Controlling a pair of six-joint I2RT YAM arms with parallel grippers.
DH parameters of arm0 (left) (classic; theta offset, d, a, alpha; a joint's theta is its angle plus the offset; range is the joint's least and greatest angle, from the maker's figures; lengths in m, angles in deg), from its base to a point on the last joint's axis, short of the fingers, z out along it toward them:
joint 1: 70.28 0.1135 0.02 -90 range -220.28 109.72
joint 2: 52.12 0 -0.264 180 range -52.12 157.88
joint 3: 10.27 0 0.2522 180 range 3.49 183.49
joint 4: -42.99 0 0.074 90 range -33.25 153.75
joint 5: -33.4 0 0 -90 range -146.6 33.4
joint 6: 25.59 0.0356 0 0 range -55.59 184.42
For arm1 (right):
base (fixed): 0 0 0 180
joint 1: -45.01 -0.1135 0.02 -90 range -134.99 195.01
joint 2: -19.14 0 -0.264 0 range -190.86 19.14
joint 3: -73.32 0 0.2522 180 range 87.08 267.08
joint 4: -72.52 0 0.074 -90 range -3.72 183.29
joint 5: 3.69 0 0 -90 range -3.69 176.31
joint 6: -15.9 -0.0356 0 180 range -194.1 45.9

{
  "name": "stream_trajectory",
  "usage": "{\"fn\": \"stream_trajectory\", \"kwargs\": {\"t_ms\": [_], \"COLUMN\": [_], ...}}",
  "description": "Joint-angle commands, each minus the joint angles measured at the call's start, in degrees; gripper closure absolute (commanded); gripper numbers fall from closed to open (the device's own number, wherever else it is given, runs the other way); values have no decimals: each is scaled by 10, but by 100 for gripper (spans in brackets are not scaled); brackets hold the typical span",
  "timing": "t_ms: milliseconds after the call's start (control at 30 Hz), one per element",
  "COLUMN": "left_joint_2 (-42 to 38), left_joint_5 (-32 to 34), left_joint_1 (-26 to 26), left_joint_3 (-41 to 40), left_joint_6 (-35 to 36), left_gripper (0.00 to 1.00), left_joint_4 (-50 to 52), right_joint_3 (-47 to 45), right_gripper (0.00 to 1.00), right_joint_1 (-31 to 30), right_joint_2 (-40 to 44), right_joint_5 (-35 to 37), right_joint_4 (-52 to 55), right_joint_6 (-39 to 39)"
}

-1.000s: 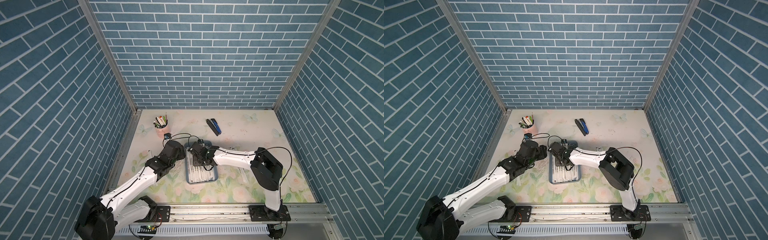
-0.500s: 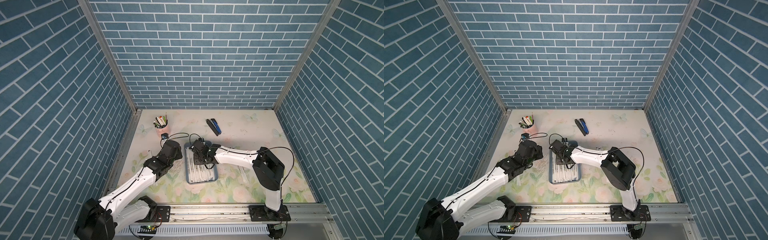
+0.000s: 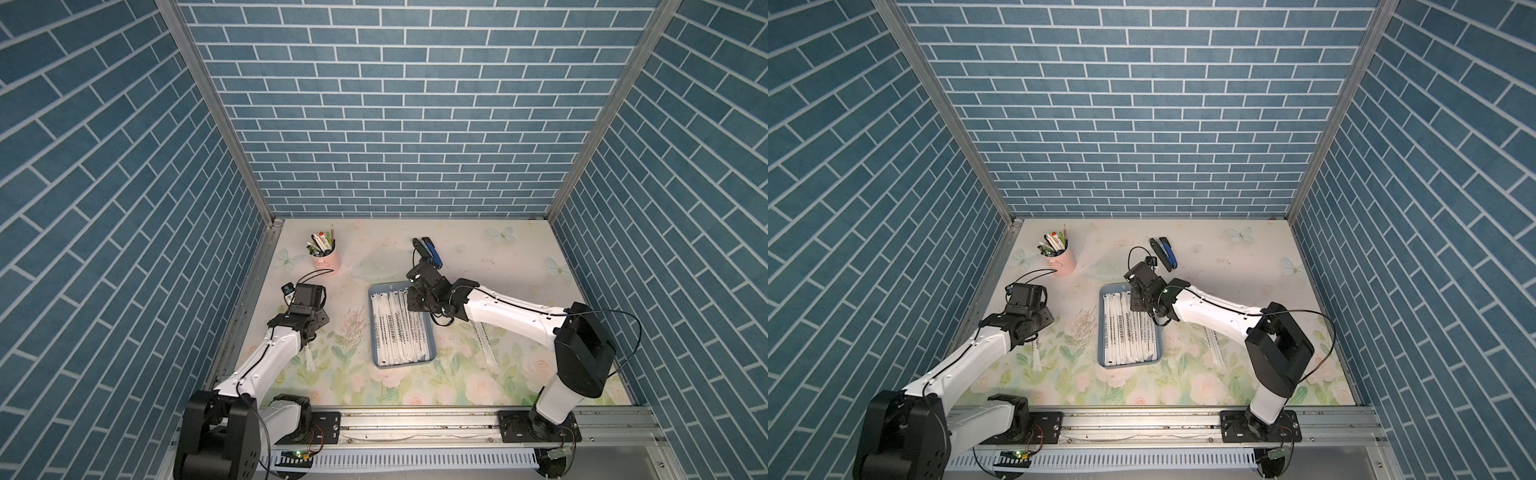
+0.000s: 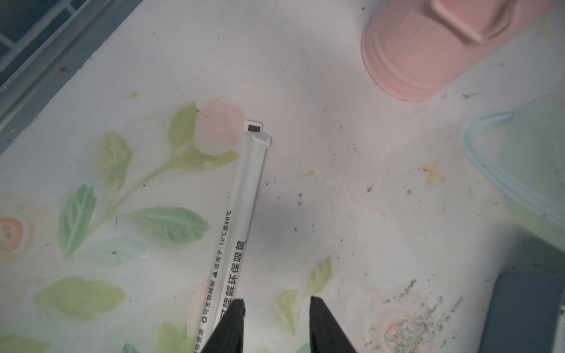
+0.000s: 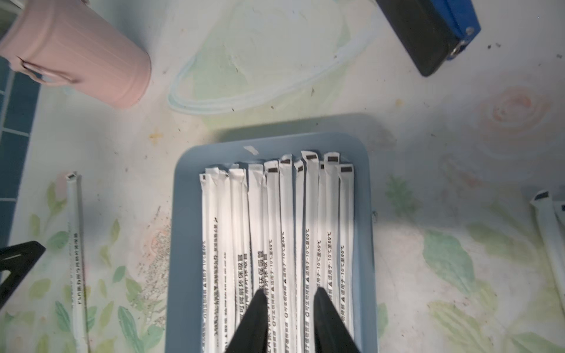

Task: Put the straws into the storage box
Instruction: Pick up the straw from the center of the board.

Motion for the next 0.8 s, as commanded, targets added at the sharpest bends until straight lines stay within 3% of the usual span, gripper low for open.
{"fn": "stream_trajectory", "kwargs": {"t_ms": [0,300,767], "left_joint_2": [34,94,117], "left_joint_5": [-10,-25,-17], "left_joint_1": [17,36,43], "left_joint_3": [14,21,24], "left_joint_6": [34,56,57], "left_gripper": [64,66,64], "left_joint_4": [7,-3,-6], "right_joint_3": [-20,-66,-69], "right_gripper": [72,73,73], "right_joint_1": [4,19,22], "right_joint_2": [18,51,54], "right_joint_5": [-7,-9,-12], "right_joint_4": [-25,-44,-48], "right_joint_6": [21,20,21]}}
